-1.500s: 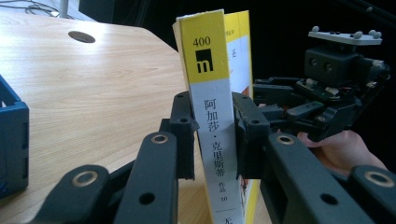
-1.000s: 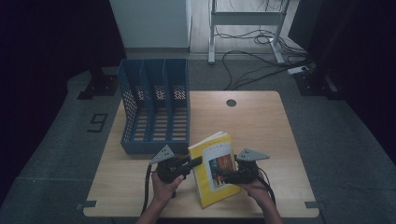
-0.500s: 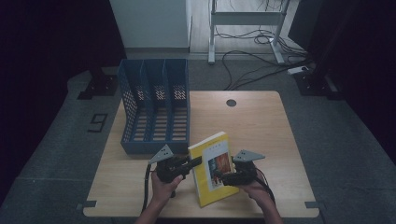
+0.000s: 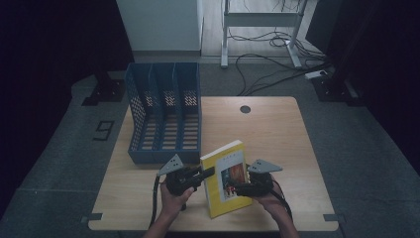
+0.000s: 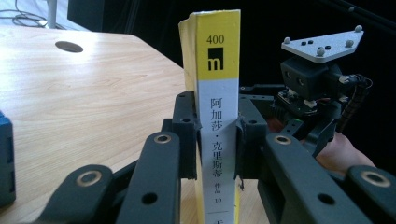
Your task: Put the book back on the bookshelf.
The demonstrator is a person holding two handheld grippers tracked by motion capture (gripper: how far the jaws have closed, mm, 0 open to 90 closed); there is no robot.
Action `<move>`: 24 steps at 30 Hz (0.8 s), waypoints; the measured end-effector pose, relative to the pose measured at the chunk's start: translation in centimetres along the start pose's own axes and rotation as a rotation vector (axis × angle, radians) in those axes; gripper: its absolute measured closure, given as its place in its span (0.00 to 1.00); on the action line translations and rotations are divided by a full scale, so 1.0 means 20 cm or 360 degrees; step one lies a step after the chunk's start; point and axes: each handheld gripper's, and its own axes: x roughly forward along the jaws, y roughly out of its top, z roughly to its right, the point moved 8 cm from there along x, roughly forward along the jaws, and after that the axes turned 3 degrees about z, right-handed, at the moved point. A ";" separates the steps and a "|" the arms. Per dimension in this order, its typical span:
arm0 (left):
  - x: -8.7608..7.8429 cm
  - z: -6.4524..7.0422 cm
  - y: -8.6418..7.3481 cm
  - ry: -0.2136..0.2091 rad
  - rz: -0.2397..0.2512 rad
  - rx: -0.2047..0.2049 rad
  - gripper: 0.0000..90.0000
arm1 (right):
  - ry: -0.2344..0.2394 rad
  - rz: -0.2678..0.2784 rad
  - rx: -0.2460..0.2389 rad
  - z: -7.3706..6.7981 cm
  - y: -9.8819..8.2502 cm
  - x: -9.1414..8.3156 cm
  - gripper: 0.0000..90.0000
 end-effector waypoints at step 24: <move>-0.02 0.06 0.04 0.0004 0.0029 0.0165 0.83 | -0.0106 0.0260 -0.0031 -0.01 0.12 -0.10 0.32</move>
